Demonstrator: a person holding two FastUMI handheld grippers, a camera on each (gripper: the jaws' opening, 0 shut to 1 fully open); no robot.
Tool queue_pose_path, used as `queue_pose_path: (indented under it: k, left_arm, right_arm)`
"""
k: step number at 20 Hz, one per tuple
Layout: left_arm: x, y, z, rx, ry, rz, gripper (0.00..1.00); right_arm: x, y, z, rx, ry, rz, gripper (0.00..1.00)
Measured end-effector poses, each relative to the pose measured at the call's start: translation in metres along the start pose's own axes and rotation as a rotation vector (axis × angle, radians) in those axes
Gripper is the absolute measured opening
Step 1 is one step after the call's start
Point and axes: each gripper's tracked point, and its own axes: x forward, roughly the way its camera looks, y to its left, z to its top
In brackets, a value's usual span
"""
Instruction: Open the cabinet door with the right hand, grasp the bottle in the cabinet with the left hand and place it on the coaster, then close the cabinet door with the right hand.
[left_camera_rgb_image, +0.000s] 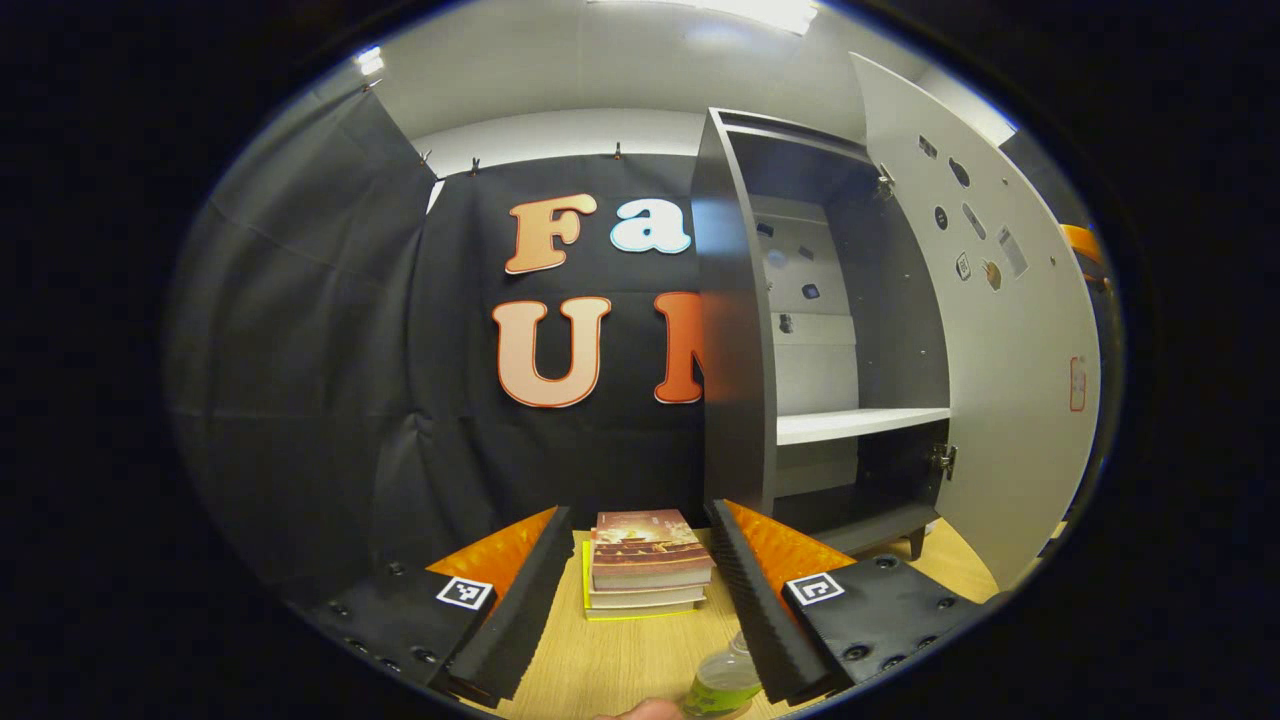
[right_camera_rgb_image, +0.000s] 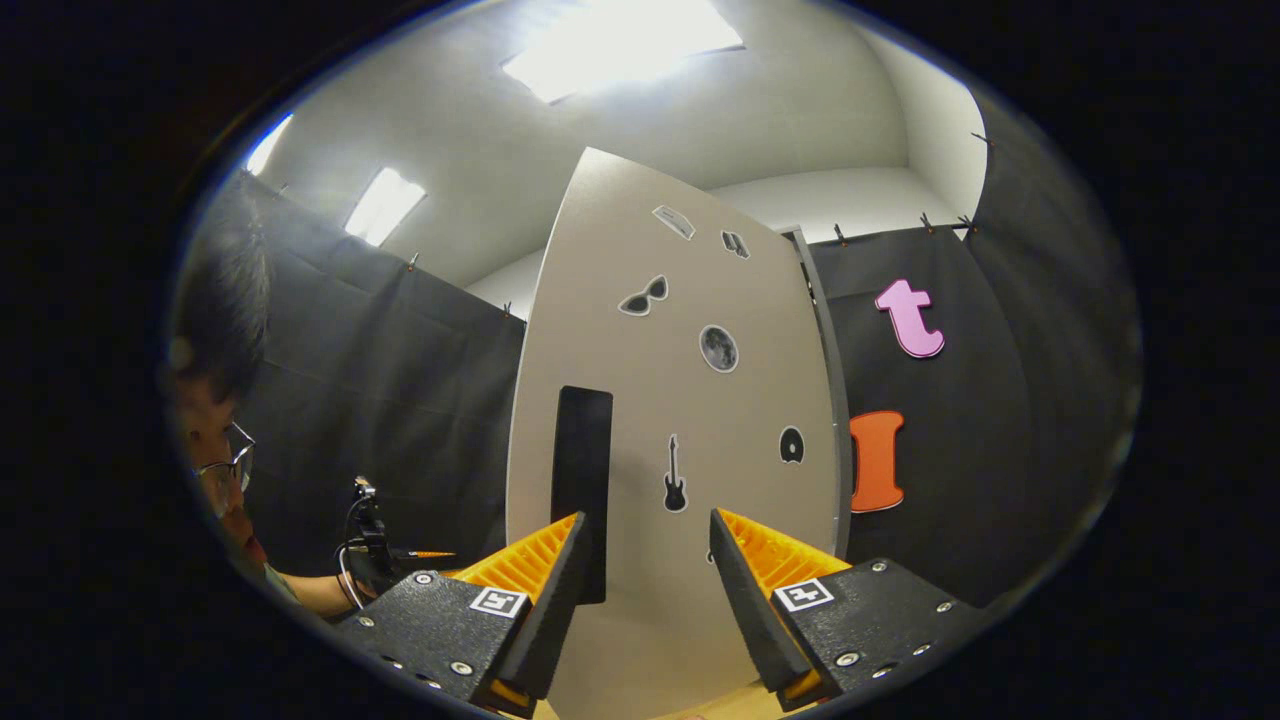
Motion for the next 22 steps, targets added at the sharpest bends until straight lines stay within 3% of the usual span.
queue_pose_path:
  k: [7, 13, 14, 18, 22]
  left_arm:
    - [-0.005, 0.01, 0.018, 0.027, -0.044, 0.03, 0.92]
    - [-0.014, 0.032, 0.019, 0.018, -0.063, 0.069, 0.92]
    - [-0.016, 0.037, 0.019, 0.021, -0.065, 0.076, 0.92]
    - [-0.023, 0.054, 0.017, 0.022, -0.064, 0.106, 0.91]
    - [-0.029, 0.065, 0.019, 0.023, -0.062, 0.124, 0.92]
  right_arm:
    - [0.002, 0.013, -0.005, 0.017, 0.031, 0.093, 0.77]
    - [-0.004, 0.005, 0.007, 0.012, 0.023, 0.061, 0.85]
    - [-0.005, 0.006, 0.007, 0.006, 0.026, 0.052, 0.81]
    - [0.011, 0.018, -0.006, -0.02, 0.073, 0.047, 0.85]
    - [0.03, 0.02, -0.02, -0.012, 0.118, 0.034, 0.82]
